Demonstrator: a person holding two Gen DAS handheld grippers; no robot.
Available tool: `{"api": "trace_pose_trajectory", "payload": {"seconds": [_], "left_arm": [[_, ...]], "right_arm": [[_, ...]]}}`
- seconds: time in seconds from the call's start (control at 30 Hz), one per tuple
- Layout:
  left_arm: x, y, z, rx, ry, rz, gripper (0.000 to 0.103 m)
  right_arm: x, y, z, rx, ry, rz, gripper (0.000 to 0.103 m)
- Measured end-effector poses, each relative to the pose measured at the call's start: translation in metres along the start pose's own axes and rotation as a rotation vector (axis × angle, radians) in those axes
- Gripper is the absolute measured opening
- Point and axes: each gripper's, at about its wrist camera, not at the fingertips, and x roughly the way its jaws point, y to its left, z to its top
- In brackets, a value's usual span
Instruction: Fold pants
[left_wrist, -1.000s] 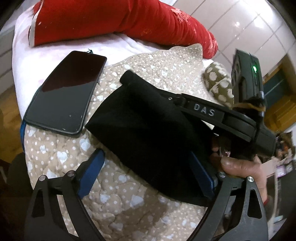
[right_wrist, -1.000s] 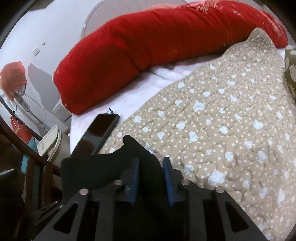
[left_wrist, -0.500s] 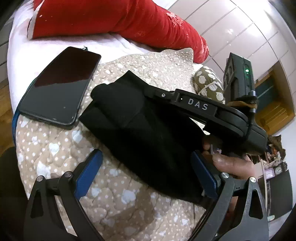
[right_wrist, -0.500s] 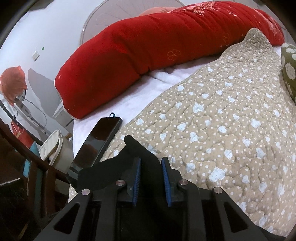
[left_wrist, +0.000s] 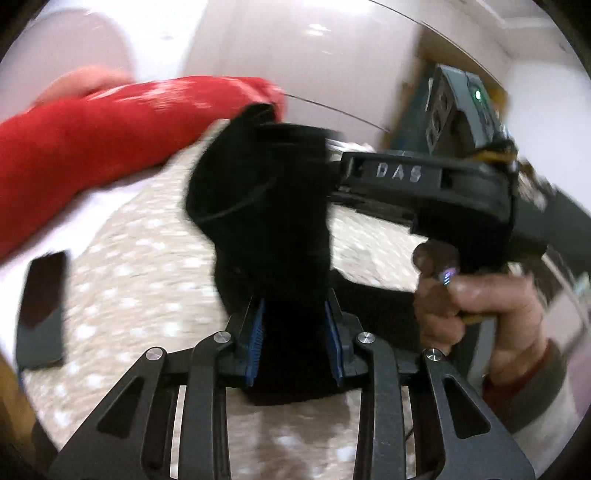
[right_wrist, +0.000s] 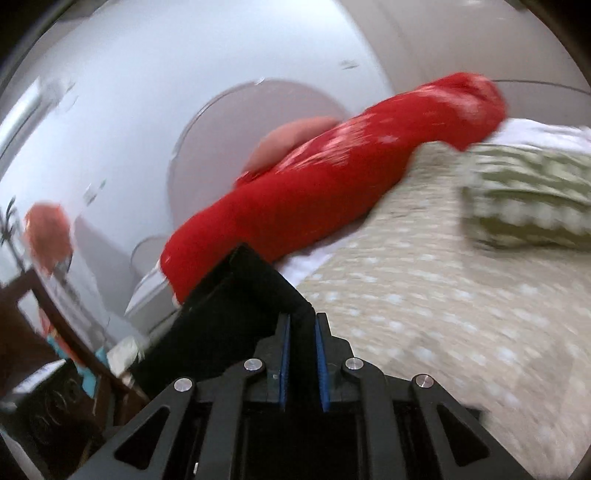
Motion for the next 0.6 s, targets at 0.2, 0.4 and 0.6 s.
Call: {"api": "trace_pose_trajectory", "payload": {"seconds": [0.2, 0.4, 0.6], "left_arm": [[0.055, -0.047, -0.027, 0.132, 0.167, -0.123, 0.028], [0.050, -0.056, -0.033, 0.199, 0.214, -0.163, 0.055], [0.006, -0.043, -0.022, 0.197, 0.147, -0.170, 0.071]], "right_arm": [[-0.071, -0.080, -0.055, 0.239, -0.028, -0.355, 0.013], [-0.128, -0.121, -0.098, 0.530, -0.155, -0.308, 0.047], [-0.118, -0.103, -0.099, 0.508, -0.135, -0.188, 0.063]]}}
